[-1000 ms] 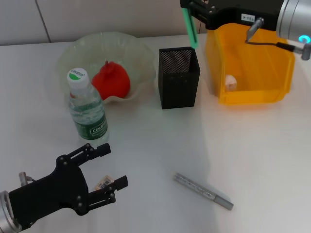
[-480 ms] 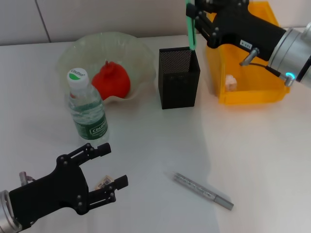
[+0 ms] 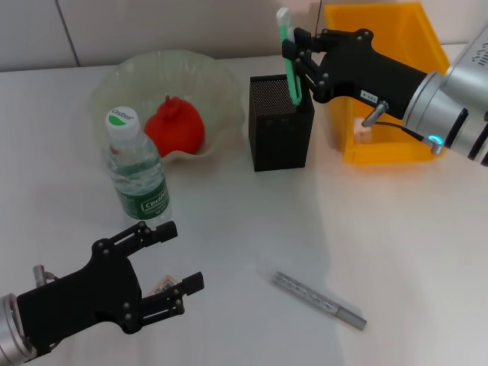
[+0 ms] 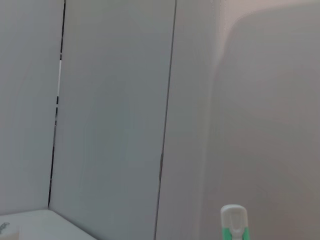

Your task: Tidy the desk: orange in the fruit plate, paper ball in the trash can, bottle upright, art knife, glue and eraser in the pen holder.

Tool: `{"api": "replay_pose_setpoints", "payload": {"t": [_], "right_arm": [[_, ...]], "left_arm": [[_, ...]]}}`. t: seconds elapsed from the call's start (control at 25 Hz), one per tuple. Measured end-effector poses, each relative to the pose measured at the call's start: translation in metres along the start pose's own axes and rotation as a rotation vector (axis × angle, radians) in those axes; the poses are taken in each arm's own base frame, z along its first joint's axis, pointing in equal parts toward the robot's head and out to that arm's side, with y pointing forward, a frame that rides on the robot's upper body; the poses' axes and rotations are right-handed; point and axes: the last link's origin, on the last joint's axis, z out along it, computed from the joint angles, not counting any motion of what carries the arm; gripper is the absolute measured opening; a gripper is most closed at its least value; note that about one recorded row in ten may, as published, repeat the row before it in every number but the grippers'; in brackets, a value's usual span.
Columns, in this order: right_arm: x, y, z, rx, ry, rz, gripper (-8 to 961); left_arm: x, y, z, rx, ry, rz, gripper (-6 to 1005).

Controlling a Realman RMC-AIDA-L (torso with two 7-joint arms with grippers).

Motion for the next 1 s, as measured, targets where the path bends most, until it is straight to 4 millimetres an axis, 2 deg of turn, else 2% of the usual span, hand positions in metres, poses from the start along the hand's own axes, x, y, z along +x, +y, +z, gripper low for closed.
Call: {"api": "replay_pose_setpoints", "payload": {"t": [0.24, 0.48, 0.8, 0.96, 1.0], "right_arm": [[0.006, 0.003, 0.006, -0.009, -0.004, -0.016, 218], [0.007, 0.010, 0.003, -0.042, -0.033, -0.055, 228], [0.003, 0.004, -0.006, -0.016, -0.074, 0.021, 412], [-0.013, 0.009, -0.026, -0.154, -0.087, 0.114, 524], [-0.013, 0.009, -0.026, -0.154, -0.087, 0.114, 558]], "left_arm": [[0.000, 0.000, 0.000, -0.002, 0.001, 0.001, 698], [0.000, 0.000, 0.000, -0.003, 0.002, 0.001, 694], [0.000, 0.001, -0.001, -0.002, 0.002, 0.002, 689], [0.006, 0.003, -0.002, -0.024, 0.030, -0.012, 687], [0.008, 0.002, -0.003, -0.026, 0.034, -0.024, 686]]}}
